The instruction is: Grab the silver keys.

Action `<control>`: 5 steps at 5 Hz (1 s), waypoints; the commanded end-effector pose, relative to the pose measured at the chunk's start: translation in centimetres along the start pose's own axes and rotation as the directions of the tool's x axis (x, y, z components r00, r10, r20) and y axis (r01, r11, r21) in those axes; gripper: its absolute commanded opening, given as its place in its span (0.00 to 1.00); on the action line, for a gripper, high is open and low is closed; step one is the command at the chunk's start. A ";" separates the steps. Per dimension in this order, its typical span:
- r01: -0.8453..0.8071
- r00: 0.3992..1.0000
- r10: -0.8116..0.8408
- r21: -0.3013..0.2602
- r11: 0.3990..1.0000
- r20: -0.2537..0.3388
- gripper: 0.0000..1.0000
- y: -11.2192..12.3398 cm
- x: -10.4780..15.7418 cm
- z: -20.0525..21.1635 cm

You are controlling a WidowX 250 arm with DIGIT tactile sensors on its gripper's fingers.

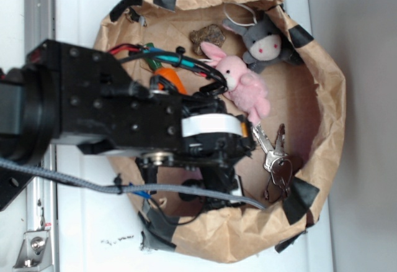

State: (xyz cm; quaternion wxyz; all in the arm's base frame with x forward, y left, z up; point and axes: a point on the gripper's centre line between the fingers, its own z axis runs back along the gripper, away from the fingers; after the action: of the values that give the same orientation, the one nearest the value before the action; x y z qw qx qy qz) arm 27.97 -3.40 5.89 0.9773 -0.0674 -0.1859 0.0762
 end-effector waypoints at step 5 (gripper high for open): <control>-0.114 0.993 0.112 -0.200 0.973 -0.024 1.00 -3.7 3.1 0.6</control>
State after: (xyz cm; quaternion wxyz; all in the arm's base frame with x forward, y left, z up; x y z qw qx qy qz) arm 29.84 -6.36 6.28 0.9667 -0.1682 -0.1557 0.1138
